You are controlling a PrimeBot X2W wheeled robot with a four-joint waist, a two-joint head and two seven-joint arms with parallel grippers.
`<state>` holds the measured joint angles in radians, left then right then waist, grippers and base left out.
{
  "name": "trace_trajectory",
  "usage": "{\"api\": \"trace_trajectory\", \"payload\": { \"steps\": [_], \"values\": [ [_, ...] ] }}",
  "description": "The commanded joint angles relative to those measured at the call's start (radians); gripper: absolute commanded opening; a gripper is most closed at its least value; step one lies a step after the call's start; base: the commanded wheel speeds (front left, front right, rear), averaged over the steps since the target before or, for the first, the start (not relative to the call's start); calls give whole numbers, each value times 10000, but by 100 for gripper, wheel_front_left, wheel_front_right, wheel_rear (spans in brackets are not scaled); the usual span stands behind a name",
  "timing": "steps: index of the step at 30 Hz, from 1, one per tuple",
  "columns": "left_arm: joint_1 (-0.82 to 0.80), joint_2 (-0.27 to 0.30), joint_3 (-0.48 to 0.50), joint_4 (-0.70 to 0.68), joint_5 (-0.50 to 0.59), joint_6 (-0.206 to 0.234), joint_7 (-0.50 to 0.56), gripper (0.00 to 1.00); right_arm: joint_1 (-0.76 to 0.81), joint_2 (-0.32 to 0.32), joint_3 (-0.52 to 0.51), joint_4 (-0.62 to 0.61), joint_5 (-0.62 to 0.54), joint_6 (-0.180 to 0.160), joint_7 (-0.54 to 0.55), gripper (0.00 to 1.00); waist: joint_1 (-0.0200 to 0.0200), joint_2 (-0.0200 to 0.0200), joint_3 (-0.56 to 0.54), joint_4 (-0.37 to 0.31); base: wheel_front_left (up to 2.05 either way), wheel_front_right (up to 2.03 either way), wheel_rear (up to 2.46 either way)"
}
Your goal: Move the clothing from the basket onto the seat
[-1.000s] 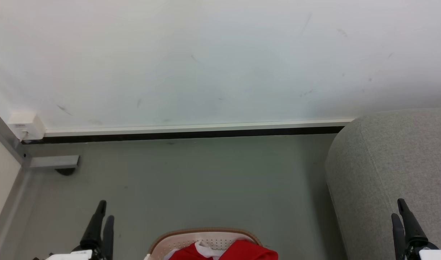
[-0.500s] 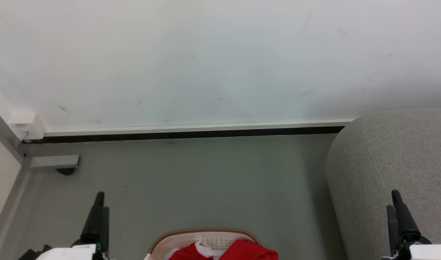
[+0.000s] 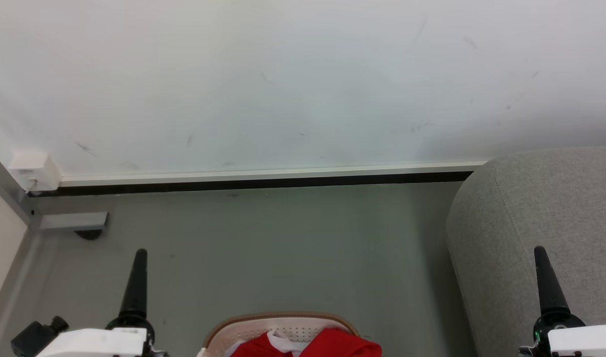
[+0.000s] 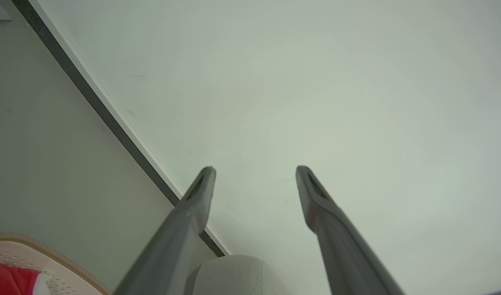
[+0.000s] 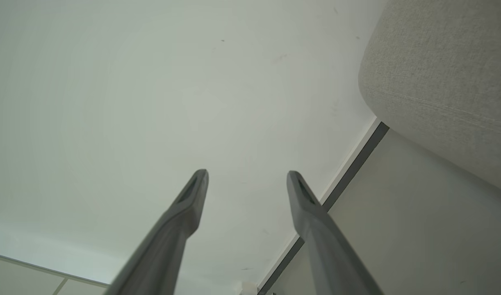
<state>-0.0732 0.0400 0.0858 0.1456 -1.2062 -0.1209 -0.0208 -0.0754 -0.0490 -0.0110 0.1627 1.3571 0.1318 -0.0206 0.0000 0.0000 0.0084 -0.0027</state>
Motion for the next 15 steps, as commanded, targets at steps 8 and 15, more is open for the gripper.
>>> {"api": "trace_trajectory", "payload": {
  "steps": [8,15],
  "values": [
    [-59,85,-147,-601,1930,240,-378,100,-212,-25,217,-254,-1877,-6,-378,100,0,0,2,-9,0,0,0],
    [49,93,-274,-682,3215,314,-612,100,-195,-58,403,-182,-3557,-8,-612,100,0,0,-10,-15,0,0,0]
  ]
}}
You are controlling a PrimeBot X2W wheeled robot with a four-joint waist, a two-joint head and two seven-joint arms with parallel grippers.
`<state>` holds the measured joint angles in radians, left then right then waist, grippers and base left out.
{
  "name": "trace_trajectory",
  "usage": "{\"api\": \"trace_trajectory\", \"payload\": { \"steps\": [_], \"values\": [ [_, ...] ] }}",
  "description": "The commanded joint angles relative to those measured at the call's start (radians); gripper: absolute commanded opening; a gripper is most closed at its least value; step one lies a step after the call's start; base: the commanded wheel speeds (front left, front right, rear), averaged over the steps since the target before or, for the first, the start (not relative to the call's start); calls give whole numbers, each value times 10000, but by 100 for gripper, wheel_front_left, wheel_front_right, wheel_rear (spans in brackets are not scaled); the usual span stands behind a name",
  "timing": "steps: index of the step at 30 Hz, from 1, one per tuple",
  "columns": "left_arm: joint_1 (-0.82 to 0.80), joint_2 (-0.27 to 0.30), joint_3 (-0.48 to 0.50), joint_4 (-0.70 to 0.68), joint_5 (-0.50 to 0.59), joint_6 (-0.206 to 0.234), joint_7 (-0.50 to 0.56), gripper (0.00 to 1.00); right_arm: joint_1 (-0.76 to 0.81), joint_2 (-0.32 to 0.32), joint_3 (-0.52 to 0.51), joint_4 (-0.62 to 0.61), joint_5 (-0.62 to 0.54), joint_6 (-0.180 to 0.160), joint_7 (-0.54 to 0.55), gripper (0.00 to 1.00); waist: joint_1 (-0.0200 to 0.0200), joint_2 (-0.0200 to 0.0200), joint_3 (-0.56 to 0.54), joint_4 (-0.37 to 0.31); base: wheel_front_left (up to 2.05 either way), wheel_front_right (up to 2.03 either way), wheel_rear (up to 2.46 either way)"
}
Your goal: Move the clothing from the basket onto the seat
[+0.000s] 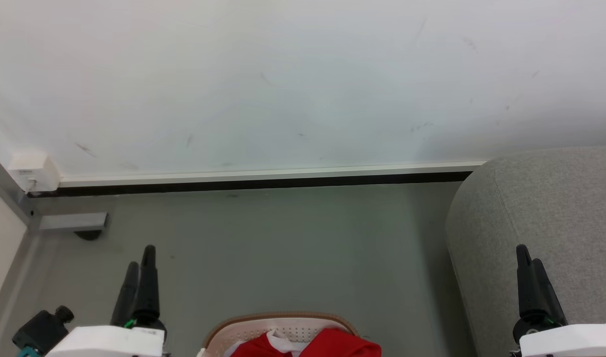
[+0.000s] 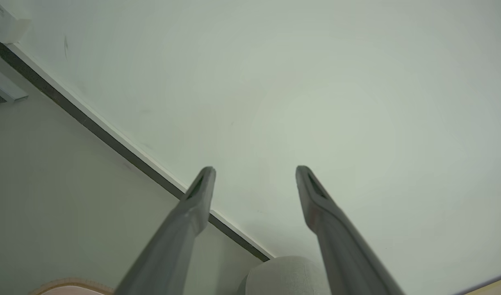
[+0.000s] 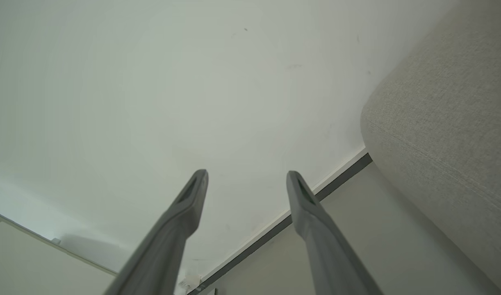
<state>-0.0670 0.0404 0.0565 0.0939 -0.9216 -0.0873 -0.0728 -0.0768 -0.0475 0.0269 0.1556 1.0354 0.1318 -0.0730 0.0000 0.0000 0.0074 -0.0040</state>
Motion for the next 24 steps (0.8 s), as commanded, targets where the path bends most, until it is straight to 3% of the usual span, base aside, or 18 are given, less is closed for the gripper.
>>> {"api": "trace_trajectory", "payload": {
  "steps": [1,9,24],
  "values": [
    [-3,90,38,-181,563,8,-125,100,-195,-71,32,-100,-569,-8,-119,100,0,0,-2,-10,0,0,0],
    [35,97,33,-382,1900,218,-380,100,-264,-40,109,-159,-2102,-9,-368,100,0,0,19,-57,0,0,0],
    [145,109,-206,-617,3677,408,-795,100,-269,-30,346,-251,-3775,-11,-791,100,0,0,23,-131,0,0,0]
  ]
}}
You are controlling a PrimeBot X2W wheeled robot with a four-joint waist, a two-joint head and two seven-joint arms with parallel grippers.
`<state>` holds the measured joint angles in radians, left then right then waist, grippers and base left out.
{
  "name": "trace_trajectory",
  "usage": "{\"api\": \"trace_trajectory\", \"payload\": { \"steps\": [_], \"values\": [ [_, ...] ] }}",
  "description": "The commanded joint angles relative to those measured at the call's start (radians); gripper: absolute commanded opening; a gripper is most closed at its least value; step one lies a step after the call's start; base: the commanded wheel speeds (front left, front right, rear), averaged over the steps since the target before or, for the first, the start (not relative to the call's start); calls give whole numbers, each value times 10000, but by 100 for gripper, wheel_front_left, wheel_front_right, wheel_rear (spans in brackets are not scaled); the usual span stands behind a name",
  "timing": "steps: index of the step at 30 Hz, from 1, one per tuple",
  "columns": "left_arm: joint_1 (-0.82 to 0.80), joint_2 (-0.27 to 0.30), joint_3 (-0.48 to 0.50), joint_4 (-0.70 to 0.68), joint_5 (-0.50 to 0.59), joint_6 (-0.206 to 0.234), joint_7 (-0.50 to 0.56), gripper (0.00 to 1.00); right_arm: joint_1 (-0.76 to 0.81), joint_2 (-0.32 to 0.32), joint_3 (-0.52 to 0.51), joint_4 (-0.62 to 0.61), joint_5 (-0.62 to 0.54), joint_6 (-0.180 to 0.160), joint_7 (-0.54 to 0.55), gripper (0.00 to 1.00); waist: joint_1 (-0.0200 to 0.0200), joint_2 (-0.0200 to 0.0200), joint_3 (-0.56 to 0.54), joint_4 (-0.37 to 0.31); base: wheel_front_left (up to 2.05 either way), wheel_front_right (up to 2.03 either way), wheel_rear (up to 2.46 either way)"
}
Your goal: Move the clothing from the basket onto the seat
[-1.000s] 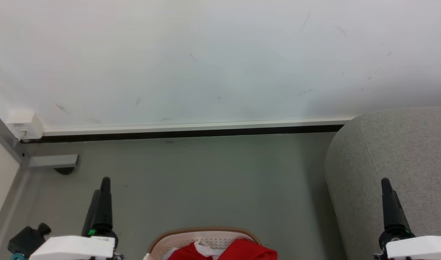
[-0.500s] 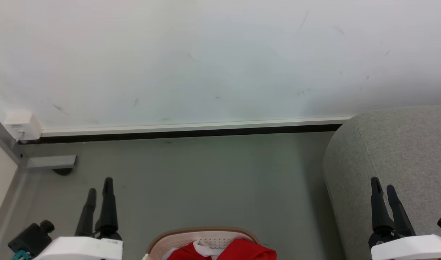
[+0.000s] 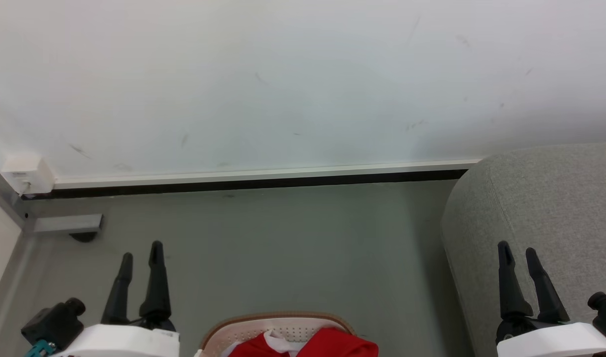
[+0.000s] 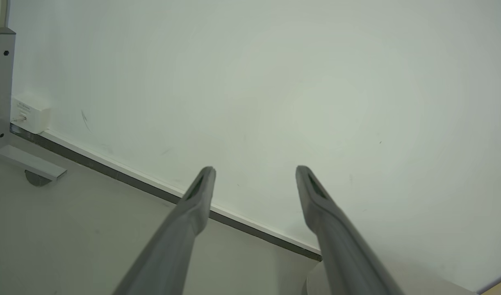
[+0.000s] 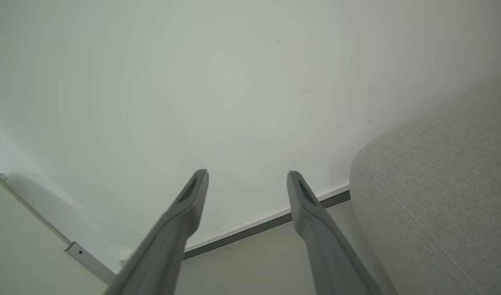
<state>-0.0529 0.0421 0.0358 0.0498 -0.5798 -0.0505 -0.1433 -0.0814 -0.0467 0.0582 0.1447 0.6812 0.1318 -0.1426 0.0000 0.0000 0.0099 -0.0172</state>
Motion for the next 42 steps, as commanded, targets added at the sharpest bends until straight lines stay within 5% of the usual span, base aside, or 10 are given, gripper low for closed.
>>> {"api": "trace_trajectory", "payload": {
  "steps": [1,42],
  "values": [
    [9,93,-12,-194,369,55,-123,100,-228,-38,52,-147,-341,-12,-125,100,0,0,-1,0,0,0,0],
    [168,115,-265,-255,3708,268,-1009,100,-213,-54,575,-15,-3411,-18,-995,100,0,0,-80,28,0,0,0]
  ]
}}
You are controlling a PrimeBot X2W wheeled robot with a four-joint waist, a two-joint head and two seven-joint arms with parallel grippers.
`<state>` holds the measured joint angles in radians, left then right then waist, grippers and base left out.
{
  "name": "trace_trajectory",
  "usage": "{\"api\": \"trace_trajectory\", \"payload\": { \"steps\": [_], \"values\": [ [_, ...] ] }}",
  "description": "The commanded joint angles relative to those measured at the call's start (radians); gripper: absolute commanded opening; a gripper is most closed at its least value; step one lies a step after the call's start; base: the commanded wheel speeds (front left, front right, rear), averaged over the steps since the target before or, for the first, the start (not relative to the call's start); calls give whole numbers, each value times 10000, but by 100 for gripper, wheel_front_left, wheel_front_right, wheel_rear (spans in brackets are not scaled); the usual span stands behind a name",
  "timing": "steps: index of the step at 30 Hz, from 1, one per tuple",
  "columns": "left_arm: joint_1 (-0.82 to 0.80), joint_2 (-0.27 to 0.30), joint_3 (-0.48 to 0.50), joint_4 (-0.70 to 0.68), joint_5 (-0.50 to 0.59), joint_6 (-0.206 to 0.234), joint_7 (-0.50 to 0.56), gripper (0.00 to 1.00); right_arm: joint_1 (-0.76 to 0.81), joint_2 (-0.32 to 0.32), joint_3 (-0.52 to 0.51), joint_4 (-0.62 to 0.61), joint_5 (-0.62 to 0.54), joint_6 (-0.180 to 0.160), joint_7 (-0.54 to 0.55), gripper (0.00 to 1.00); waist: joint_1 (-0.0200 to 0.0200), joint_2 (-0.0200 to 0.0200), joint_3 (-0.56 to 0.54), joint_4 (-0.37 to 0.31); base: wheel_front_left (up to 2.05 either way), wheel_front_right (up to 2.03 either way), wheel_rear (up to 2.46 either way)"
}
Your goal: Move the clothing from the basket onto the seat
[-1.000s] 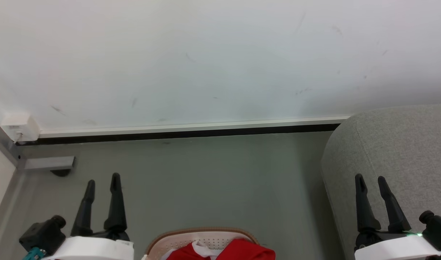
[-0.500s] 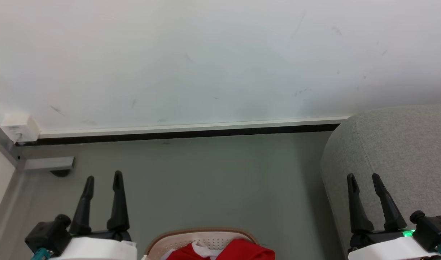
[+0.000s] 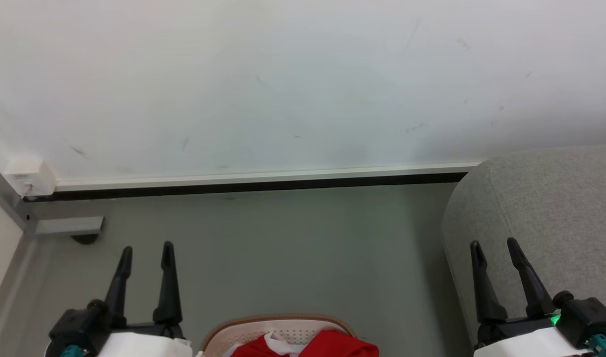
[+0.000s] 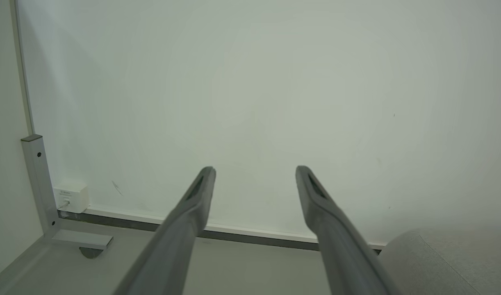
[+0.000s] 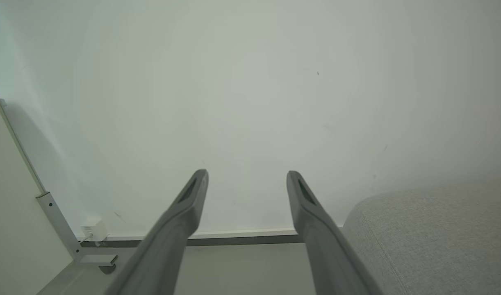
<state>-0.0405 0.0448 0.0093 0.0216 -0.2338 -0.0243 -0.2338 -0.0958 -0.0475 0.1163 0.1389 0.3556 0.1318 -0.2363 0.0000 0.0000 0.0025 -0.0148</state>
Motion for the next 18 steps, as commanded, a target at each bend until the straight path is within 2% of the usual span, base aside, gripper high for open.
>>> {"api": "trace_trajectory", "payload": {
  "steps": [1,14,18],
  "values": [
    [86,87,-5,122,296,-14,-105,100,-50,-45,-13,105,-226,-18,-74,100,0,0,-21,8,0,0,0],
    [66,88,-31,531,1154,-8,-329,100,-93,-50,89,545,-999,-21,-306,100,0,0,-28,-80,0,0,0],
    [74,89,-35,569,1100,6,-319,100,-83,-50,68,551,-911,-21,-282,100,0,0,-29,-89,0,0,0]
  ]
}}
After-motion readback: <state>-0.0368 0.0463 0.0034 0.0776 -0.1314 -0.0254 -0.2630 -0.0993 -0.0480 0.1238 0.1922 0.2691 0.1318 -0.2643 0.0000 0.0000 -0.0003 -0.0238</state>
